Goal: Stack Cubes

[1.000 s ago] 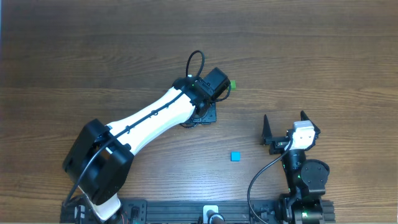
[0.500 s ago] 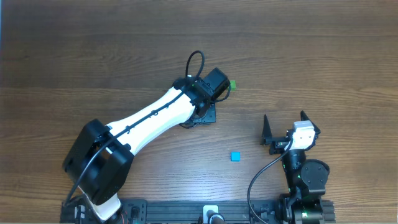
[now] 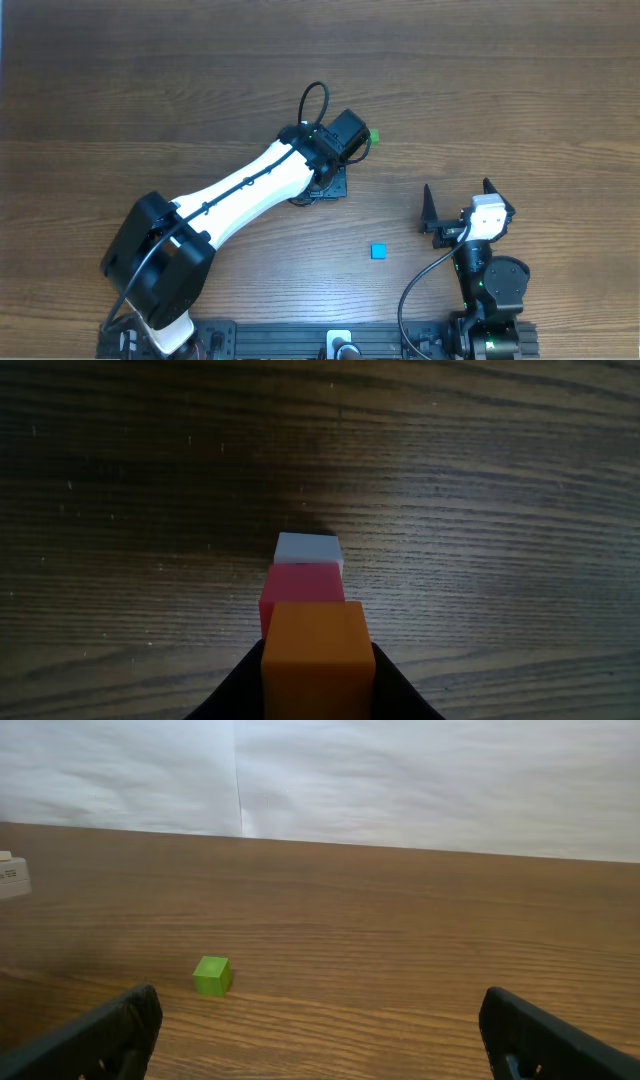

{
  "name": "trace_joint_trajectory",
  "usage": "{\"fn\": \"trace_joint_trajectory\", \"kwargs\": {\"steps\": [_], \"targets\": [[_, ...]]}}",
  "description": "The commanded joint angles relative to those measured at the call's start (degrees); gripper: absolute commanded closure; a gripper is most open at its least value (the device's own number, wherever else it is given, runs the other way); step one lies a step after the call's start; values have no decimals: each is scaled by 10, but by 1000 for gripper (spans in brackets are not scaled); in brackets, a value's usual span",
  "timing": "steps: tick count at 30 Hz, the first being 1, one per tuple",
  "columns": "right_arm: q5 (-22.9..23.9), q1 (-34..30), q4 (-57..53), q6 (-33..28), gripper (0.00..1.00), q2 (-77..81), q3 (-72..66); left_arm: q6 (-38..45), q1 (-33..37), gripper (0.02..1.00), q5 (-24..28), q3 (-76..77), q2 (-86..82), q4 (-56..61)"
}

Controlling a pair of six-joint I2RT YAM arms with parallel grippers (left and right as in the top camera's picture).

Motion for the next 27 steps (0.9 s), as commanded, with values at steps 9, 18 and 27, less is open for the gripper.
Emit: {"fn": "trace_joint_trajectory", "kwargs": {"steps": [9,18,27], "targets": [[6,0,0,2,7,-4,-4,8,0,796,-9,11,7,5],[6,0,0,2,9,-4,-4,8,0,682,-9,11,7,5],[6,0,0,2,7,-4,-4,8,0,584,-12,11,7,5]]}}
